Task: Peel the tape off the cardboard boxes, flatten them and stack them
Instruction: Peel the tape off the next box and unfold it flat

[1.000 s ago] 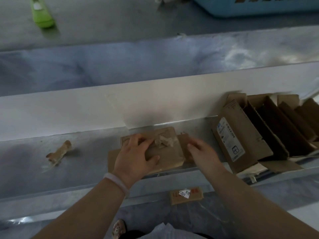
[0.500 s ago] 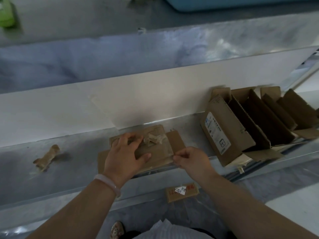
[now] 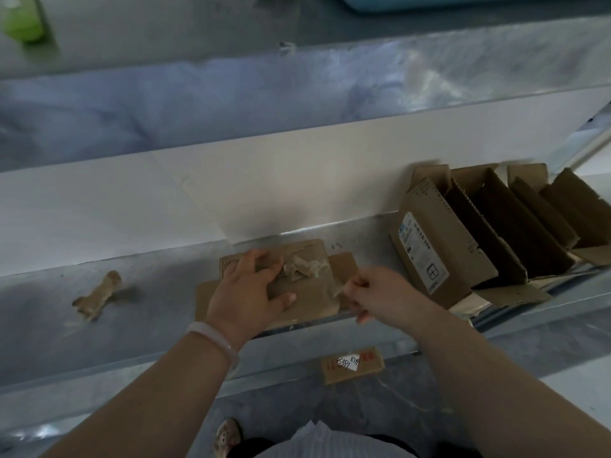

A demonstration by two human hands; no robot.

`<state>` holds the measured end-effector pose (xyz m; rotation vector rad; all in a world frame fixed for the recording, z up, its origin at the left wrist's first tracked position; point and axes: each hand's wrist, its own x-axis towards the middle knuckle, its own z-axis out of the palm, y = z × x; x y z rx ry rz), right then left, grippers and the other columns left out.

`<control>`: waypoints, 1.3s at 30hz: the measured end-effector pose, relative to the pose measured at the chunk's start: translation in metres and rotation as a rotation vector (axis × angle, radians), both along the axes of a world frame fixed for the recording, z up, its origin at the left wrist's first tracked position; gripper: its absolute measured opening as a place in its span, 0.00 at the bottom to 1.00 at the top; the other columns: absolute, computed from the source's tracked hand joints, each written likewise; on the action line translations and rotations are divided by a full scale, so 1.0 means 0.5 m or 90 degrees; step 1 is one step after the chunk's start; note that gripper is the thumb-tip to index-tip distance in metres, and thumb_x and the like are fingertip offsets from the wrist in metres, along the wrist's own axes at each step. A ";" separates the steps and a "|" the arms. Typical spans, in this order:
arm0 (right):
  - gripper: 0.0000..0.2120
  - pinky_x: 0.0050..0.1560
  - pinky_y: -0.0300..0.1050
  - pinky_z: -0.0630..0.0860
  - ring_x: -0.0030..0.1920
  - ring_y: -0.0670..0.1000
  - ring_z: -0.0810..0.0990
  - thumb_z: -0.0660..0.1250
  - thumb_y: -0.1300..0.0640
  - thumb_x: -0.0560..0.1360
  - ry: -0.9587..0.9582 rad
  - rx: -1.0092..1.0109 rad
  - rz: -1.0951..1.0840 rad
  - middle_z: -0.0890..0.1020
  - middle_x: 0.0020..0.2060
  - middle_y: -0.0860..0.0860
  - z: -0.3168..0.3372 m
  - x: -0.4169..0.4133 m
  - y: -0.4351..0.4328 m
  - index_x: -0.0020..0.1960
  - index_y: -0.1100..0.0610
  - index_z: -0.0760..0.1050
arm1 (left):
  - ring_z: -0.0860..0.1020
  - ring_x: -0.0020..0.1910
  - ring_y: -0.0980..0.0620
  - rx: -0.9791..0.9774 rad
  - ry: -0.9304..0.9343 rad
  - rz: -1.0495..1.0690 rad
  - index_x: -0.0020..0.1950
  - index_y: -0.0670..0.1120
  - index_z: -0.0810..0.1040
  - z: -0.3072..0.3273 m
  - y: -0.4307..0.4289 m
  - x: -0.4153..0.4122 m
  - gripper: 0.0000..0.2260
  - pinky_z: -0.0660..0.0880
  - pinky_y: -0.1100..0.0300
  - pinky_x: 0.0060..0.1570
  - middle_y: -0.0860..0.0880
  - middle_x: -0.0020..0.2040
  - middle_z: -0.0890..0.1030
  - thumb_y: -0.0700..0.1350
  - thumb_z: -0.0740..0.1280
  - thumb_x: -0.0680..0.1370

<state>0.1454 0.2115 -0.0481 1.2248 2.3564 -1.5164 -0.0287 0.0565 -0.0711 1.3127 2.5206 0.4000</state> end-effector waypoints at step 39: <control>0.08 0.42 0.39 0.82 0.48 0.53 0.83 0.65 0.65 0.78 0.178 -0.244 -0.201 0.84 0.48 0.59 -0.065 -0.089 0.034 0.55 0.61 0.80 | 0.60 0.70 0.52 -0.011 0.007 -0.132 0.70 0.63 0.66 -0.009 -0.035 -0.054 0.35 0.52 0.62 0.66 0.58 0.73 0.59 0.74 0.55 0.65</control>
